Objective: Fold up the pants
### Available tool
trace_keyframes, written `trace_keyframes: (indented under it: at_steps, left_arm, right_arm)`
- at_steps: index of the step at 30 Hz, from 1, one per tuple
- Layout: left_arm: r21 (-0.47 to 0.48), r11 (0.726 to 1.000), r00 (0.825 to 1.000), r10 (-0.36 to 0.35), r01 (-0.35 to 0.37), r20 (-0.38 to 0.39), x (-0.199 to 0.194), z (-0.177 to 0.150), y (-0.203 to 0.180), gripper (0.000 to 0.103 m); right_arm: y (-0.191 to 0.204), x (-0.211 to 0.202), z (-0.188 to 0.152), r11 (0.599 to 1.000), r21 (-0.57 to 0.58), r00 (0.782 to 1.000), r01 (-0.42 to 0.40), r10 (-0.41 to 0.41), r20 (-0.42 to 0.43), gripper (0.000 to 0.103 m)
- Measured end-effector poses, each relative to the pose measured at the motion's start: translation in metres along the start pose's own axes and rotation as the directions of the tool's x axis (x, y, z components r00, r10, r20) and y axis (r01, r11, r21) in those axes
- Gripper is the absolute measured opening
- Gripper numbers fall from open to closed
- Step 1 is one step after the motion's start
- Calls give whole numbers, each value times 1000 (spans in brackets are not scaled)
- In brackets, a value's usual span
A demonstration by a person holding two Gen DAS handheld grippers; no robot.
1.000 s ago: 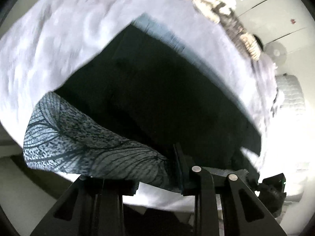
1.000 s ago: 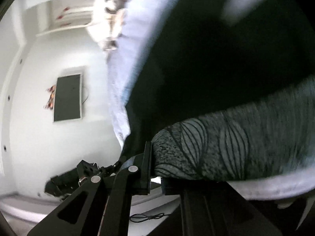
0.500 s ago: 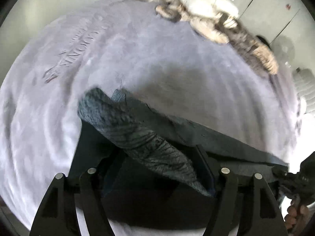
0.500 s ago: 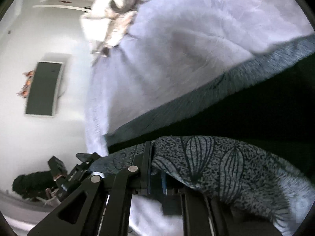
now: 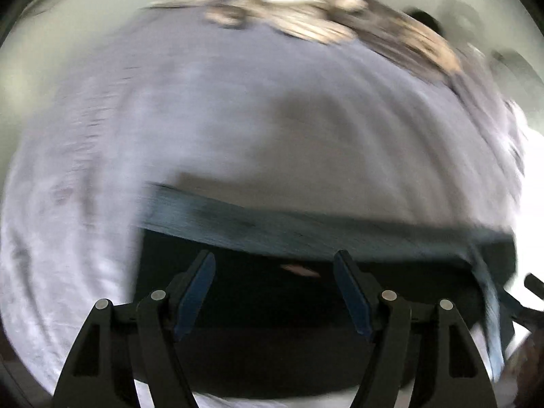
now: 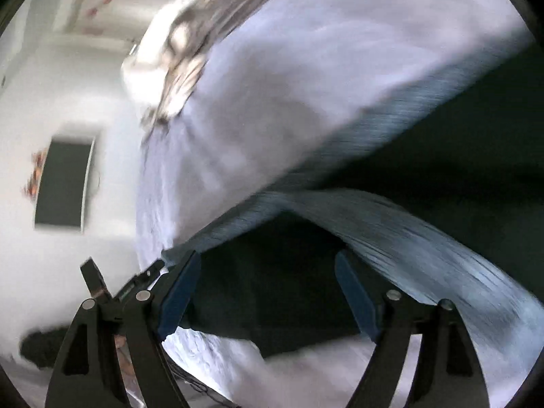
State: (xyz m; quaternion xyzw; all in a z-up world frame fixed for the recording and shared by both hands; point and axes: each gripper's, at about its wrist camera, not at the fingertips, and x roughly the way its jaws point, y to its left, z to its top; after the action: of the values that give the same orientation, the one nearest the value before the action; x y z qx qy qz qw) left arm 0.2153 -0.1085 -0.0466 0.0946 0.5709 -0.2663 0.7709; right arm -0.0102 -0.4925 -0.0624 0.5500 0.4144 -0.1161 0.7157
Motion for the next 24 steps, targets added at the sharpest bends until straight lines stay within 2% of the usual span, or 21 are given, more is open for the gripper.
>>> trace_keyframes:
  at_steps: [2,4,7,11,13,15,17,19,20,21,23,24]
  left_arm:
    - [63,991,991,-114,118,-68,6,-13,-47,73]
    - [115,969,969,-201,218,-141,17,-24,-99,73]
    - [190,928,934,-278,321,-224,29,-40,-171,73]
    - [199,891,885,-335,409,-323,52,-51,-244,73]
    - [191,885,868,-338,425,-363,67,-58,-273,73]
    - [193,886,861,-323,421,-393,80,-63,-292,73]
    - [194,883,852,-321,427,-414,90,-62,-307,73]
    - [193,879,845,-326,436,-424,96,-69,-319,73]
    - [191,878,842,-328,439,-428,99,-72,-320,73]
    - [188,877,839,-330,442,-432,101,-72,-324,73]
    - [175,873,832,-347,455,-432,101,-69,-329,73]
    - [161,871,827,-363,465,-430,99,-65,-334,73]
  right_arm:
    - [-34,-37,-16,995,100,999,25,-29,43,84]
    - [-78,-81,-40,976,196,988,98,-119,98,83]
    - [-134,-134,-70,931,325,961,169,-228,156,83]
    - [-190,-181,-82,887,377,927,267,-343,152,83]
    - [-214,-193,-85,881,376,930,285,-350,115,83]
    - [-231,-196,-86,875,386,935,291,-345,79,83]
    - [-249,-193,-90,887,395,959,239,-280,49,83]
    - [-257,-178,-91,903,402,984,153,-176,19,77]
    - [-263,-169,-93,907,406,993,112,-117,-11,70]
    - [-265,-162,-94,910,403,995,101,-92,-42,48]
    - [-267,-154,-90,914,392,994,99,-74,-78,20]
    - [-268,-157,-86,914,403,998,54,-31,-63,18]
